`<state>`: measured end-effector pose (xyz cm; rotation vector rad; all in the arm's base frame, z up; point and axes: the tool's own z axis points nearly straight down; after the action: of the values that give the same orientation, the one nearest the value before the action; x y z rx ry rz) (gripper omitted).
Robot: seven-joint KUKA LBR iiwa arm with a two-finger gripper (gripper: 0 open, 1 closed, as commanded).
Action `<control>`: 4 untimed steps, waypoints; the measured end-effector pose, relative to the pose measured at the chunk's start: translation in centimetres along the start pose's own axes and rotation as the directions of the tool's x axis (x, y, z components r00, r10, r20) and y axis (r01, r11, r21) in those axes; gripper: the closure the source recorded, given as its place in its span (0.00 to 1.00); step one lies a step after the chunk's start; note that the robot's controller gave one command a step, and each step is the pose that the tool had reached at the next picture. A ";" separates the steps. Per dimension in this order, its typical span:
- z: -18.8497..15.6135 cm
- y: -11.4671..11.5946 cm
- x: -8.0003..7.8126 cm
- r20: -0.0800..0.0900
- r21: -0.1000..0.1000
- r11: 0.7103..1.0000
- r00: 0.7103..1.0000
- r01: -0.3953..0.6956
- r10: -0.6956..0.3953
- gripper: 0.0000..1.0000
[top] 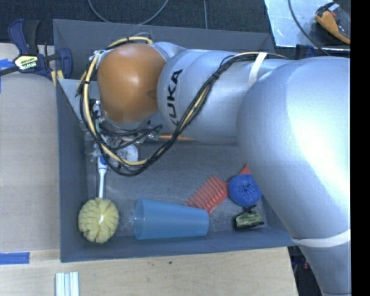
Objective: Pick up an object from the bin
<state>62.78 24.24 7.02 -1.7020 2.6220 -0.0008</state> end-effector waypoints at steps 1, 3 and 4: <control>-1.0 0.1 0.1 -0.002 -0.003 1.000 1.000 0.004 -0.004 1.00; -6.2 0.0 0.0 0.001 0.000 1.000 1.000 0.001 -0.001 1.00; -7.8 -0.1 -0.1 0.002 0.001 1.000 1.000 0.000 0.000 1.00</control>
Offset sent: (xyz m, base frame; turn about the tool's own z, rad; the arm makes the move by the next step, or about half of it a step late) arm -0.0009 -0.0006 0.0557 -0.0068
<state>62.79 24.23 14.86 -1.7003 2.6200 -0.0003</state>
